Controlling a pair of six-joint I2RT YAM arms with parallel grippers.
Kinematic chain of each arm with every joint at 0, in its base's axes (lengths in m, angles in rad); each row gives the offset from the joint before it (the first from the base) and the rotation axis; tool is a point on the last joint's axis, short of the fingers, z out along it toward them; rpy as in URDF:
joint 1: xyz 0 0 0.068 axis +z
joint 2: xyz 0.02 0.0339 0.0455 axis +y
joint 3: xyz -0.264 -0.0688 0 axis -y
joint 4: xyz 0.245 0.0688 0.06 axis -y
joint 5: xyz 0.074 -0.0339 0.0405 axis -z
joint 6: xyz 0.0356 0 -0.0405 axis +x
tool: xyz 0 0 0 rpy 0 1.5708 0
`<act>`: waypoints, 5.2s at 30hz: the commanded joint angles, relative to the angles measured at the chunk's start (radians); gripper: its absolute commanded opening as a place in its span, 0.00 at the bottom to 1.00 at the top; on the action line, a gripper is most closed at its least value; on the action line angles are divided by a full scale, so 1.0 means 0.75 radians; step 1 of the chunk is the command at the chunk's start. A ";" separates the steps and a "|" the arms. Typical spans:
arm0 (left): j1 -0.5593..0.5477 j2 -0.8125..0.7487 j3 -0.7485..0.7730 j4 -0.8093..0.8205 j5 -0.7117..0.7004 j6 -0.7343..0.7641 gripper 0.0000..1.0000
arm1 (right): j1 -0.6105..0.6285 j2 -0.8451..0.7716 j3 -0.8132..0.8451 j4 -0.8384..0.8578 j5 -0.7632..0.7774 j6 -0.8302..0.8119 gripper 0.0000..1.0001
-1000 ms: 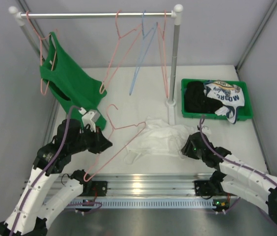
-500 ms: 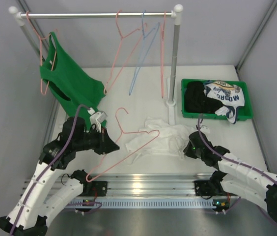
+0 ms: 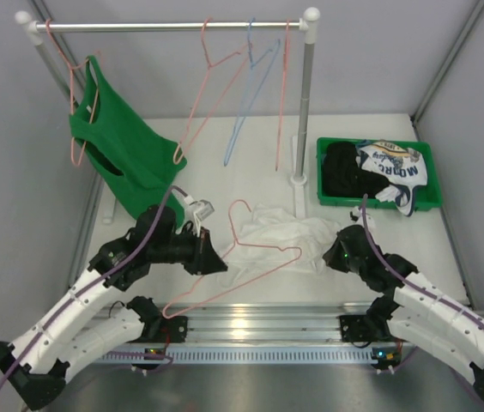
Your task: Place the tank top on the hanger
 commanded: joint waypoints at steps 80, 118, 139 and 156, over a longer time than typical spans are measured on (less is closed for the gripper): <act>-0.424 0.690 -0.170 1.205 -0.187 0.119 0.00 | -0.011 -0.224 0.110 -0.169 -0.085 -0.025 0.00; -0.463 1.067 -0.005 1.367 -0.099 0.160 0.00 | 0.392 0.121 0.351 0.211 0.228 -0.385 0.44; -0.476 1.065 0.022 1.272 -0.173 0.130 0.23 | 0.439 0.189 0.296 0.287 0.357 -0.424 0.00; -0.472 0.634 -0.070 0.999 -0.905 -0.065 0.48 | 0.482 0.203 0.265 0.275 0.410 -0.457 0.00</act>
